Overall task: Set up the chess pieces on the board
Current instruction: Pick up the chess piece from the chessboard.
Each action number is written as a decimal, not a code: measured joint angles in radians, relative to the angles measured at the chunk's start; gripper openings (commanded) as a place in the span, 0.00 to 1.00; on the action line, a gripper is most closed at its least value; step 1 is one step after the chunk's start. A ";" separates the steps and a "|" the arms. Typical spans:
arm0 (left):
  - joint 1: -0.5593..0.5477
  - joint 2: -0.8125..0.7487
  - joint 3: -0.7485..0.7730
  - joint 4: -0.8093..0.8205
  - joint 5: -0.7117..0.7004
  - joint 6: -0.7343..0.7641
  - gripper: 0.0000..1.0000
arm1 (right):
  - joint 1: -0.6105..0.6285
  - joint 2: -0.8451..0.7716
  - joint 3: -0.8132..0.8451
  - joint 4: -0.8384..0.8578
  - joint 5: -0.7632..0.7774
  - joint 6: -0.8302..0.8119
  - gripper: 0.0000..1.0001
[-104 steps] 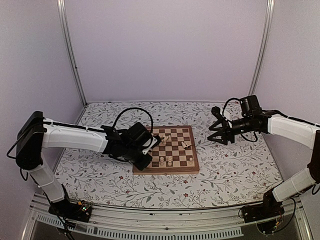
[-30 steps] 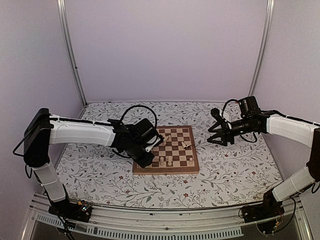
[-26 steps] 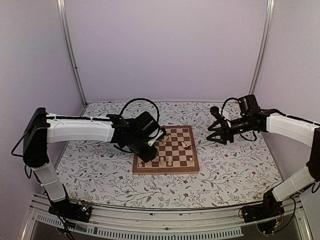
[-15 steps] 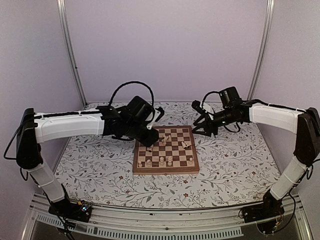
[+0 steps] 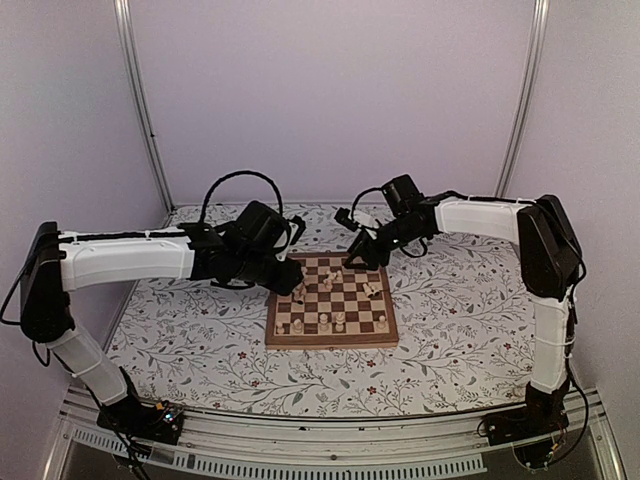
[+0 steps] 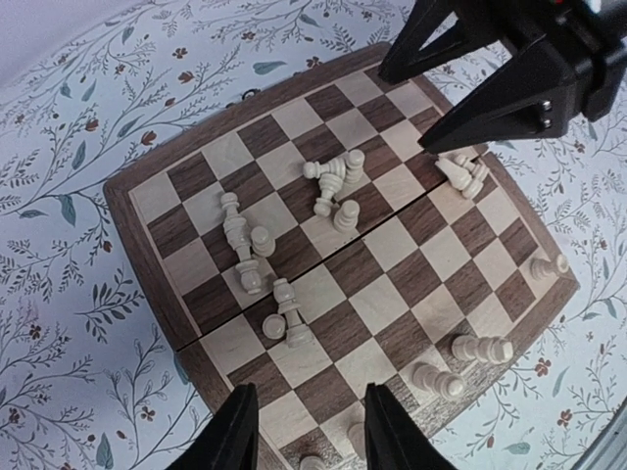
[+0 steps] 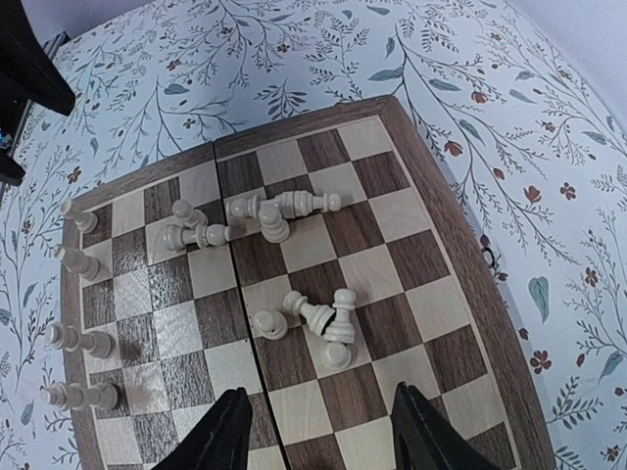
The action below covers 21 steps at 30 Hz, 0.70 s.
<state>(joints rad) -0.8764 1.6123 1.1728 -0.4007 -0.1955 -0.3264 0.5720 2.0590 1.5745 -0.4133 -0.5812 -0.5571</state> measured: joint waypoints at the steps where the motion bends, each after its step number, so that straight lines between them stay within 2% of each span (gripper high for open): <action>1: 0.002 -0.001 -0.005 0.006 0.001 -0.005 0.40 | 0.007 0.024 0.030 -0.010 0.003 0.002 0.52; 7: 0.003 -0.003 -0.027 0.031 0.006 -0.019 0.41 | 0.031 0.128 0.124 -0.039 0.032 0.026 0.48; 21: 0.003 -0.004 -0.070 0.067 0.034 -0.043 0.41 | 0.032 0.209 0.175 -0.068 0.047 0.049 0.25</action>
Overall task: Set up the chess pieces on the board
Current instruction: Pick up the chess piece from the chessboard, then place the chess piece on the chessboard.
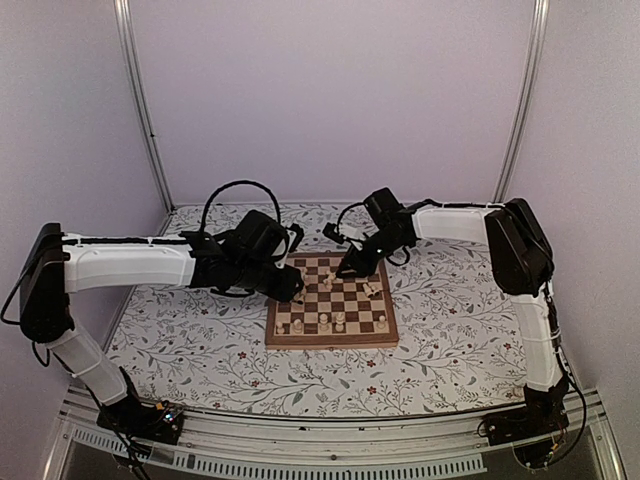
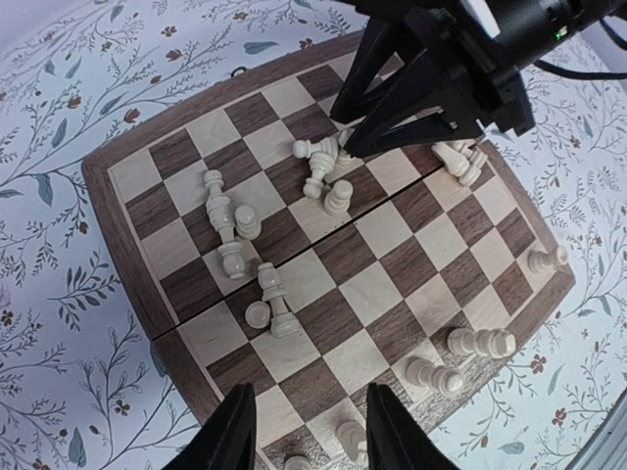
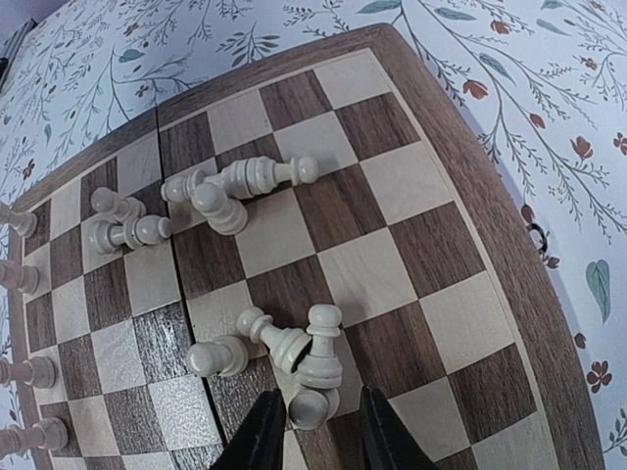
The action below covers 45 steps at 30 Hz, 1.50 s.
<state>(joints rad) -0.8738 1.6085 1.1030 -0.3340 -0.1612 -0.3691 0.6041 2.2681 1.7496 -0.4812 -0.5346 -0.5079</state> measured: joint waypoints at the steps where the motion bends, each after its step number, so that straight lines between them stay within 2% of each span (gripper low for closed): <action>1: 0.000 0.000 0.000 0.002 0.000 -0.001 0.41 | 0.000 0.002 0.002 -0.001 0.000 0.000 0.24; 8: 0.004 0.007 0.000 0.017 0.004 -0.002 0.41 | 0.000 0.026 0.012 -0.005 -0.007 -0.003 0.10; 13: 0.020 0.048 0.011 0.051 0.014 0.002 0.41 | 0.000 0.026 0.013 -0.006 -0.014 -0.006 0.04; 27: 0.048 0.260 0.125 0.212 0.135 -0.003 0.44 | 0.000 -0.190 -0.203 0.008 -0.061 -0.009 0.02; 41: 0.080 0.300 0.125 0.330 0.243 -0.055 0.42 | 0.000 -0.254 -0.212 0.014 -0.097 -0.013 0.03; 45: 0.086 0.299 0.125 0.331 0.244 -0.050 0.42 | 0.000 -0.319 -0.275 0.013 -0.066 -0.036 0.03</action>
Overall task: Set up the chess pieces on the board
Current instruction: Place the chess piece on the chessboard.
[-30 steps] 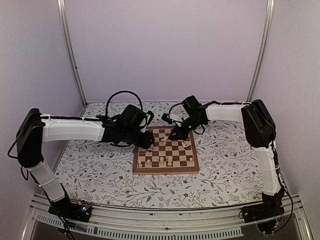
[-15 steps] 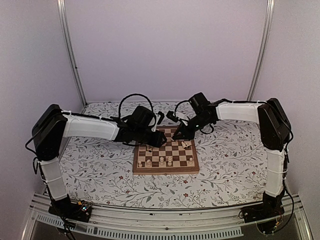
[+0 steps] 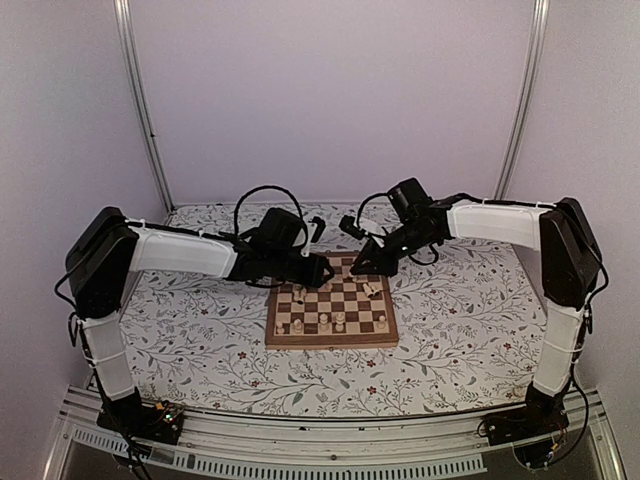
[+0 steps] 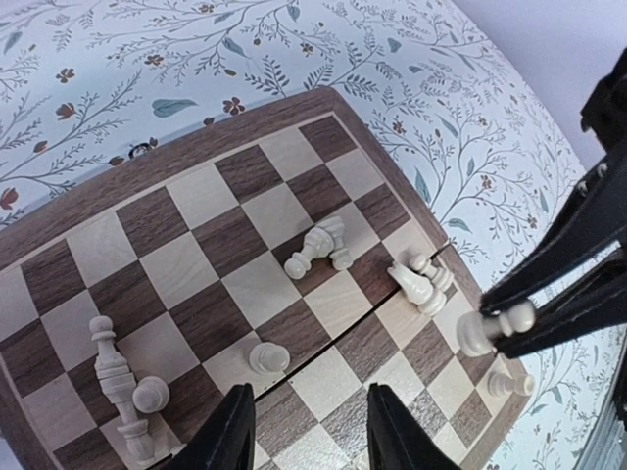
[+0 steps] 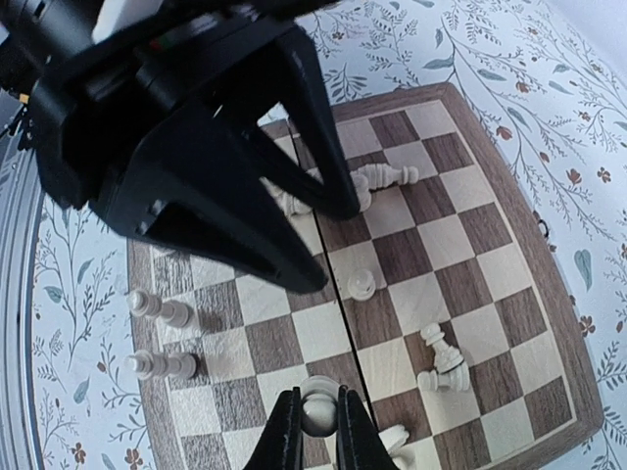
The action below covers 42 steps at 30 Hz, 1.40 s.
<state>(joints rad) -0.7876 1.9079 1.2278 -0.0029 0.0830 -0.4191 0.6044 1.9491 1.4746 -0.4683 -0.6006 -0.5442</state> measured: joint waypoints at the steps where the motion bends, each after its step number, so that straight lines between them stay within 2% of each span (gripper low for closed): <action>1: 0.000 -0.002 0.000 -0.002 -0.001 0.005 0.41 | 0.000 -0.019 -0.027 -0.002 0.008 -0.010 0.03; 9: 0.009 -0.113 -0.001 -0.079 -0.032 0.055 0.42 | 0.006 -0.170 -0.227 -0.016 0.023 -0.070 0.04; 14: 0.019 -0.174 -0.001 -0.100 -0.056 0.076 0.42 | 0.037 -0.206 -0.286 -0.006 0.044 -0.090 0.03; 26: 0.023 -0.192 -0.025 -0.138 -0.068 0.077 0.43 | 0.073 -0.200 -0.304 0.023 0.180 -0.095 0.02; 42: 0.023 -0.192 -0.031 -0.141 -0.045 0.071 0.43 | 0.029 -0.168 -0.330 0.026 0.198 -0.081 0.03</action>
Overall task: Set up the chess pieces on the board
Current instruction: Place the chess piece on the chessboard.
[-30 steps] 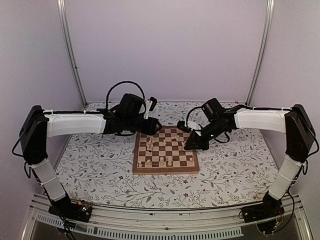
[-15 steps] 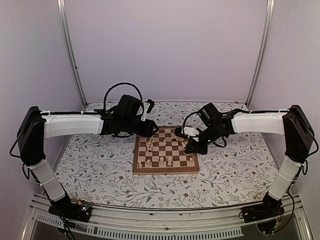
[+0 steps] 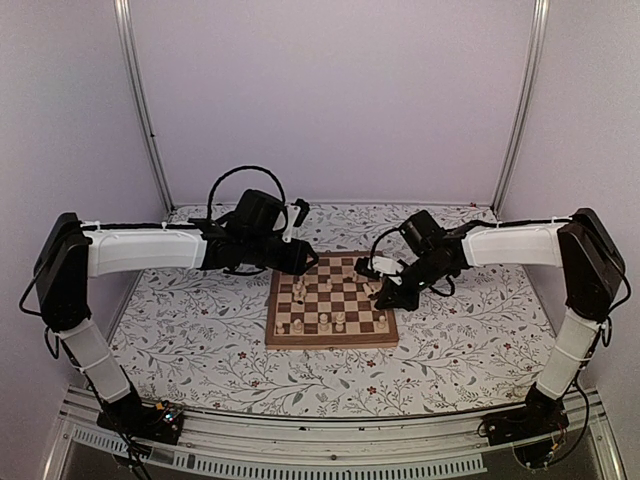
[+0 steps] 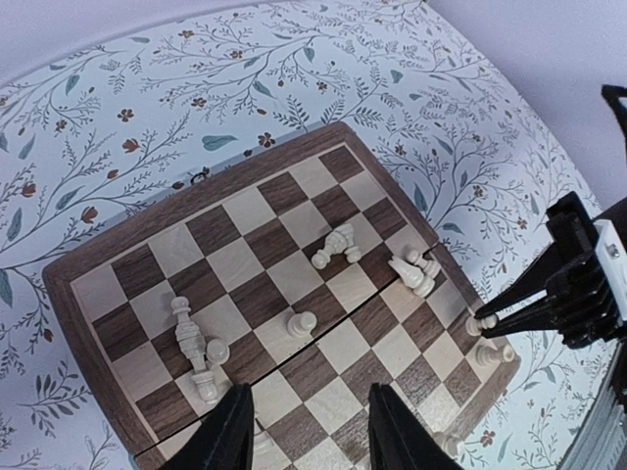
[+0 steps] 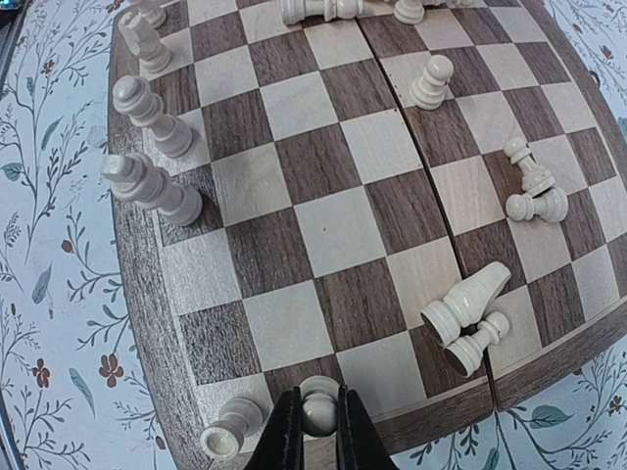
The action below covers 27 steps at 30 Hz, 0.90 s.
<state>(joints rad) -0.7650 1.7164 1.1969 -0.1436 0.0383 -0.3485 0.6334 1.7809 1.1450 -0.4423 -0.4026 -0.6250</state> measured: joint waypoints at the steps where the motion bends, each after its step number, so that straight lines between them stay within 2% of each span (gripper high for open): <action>1: 0.000 0.000 0.000 0.000 0.000 0.000 0.43 | 0.000 0.003 0.000 0.000 0.000 0.000 0.03; 14: 0.000 0.000 0.000 0.000 0.004 0.000 0.43 | 0.000 0.029 0.000 -0.007 -0.003 0.000 0.09; 27: 0.000 0.000 0.000 0.001 0.014 -0.002 0.43 | -0.002 0.041 0.000 -0.023 -0.004 0.000 0.21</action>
<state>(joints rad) -0.7650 1.7168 1.1969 -0.1429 0.0528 -0.3500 0.6319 1.8217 1.1454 -0.4656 -0.4065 -0.6254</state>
